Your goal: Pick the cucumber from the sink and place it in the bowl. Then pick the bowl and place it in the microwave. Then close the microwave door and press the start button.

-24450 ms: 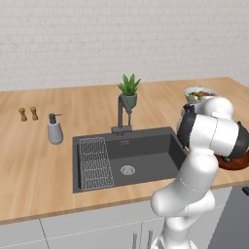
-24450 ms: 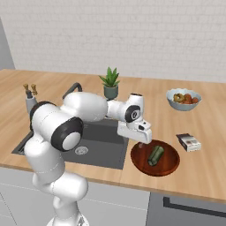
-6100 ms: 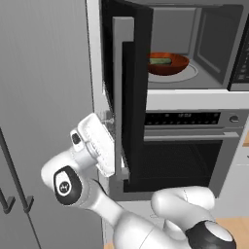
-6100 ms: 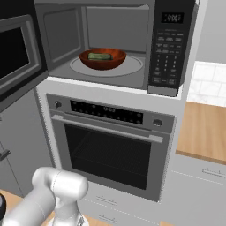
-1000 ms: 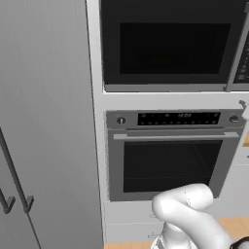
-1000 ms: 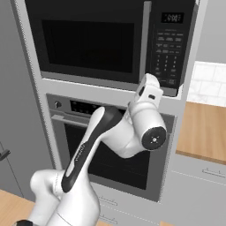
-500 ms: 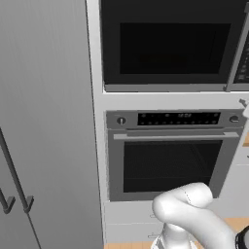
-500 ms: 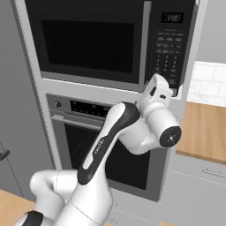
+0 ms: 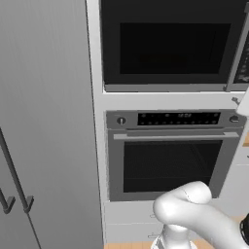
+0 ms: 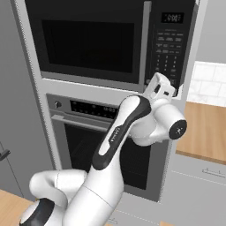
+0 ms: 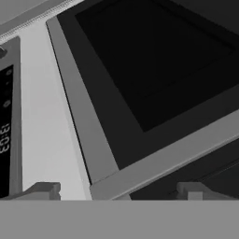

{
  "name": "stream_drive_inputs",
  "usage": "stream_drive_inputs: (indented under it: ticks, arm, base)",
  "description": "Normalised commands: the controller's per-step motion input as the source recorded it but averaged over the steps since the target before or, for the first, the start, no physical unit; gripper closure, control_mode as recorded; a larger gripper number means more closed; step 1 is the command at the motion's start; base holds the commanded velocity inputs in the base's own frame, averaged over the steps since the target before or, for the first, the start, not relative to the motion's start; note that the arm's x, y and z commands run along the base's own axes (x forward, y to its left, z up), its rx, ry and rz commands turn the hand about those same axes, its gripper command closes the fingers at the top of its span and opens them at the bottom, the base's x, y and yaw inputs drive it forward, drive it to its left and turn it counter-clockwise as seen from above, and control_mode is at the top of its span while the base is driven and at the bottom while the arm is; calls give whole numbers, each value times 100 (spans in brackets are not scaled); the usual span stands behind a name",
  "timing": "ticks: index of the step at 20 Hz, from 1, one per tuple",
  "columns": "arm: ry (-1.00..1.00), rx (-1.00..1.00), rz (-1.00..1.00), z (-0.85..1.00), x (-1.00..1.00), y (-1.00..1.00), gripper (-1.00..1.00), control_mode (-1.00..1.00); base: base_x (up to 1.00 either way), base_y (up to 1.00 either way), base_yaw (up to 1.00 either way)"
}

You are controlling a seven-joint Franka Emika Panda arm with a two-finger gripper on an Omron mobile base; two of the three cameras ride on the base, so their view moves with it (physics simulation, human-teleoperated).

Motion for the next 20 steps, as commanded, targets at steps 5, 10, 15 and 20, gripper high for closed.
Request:
stream_drive_inputs:
  ticks: [5,10,15,20]
  arm:
    - [0,0,1,-7,27,-21,-100,-100]
    - [0,0,0,-8,14,-29,-100,-100]
    - [0,0,1,-11,33,-6,-100,-100]
    - [0,2,3,-4,46,0,-100,-100]
  base:
    - [0,0,0]
    - [0,0,0]
    - [0,0,0]
    - [0,0,0]
